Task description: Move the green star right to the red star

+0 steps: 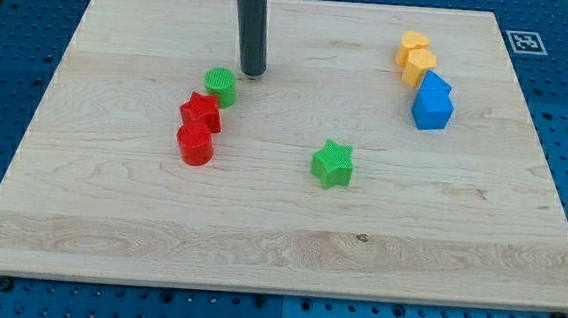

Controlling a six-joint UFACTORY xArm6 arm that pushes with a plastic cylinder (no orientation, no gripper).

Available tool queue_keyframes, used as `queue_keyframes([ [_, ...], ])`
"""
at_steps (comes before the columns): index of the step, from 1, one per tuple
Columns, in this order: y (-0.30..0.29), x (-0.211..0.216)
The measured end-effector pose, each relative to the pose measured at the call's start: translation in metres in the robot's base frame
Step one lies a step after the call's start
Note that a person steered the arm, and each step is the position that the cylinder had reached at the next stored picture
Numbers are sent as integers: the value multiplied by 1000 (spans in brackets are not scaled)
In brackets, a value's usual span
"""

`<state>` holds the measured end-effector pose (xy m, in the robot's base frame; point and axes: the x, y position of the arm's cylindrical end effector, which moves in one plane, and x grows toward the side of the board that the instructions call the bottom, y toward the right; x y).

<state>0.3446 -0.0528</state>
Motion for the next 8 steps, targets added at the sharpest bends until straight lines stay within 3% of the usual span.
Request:
queue_keyframes([
  [2,-10,36],
  [5,-30,23],
  [8,-35,42],
])
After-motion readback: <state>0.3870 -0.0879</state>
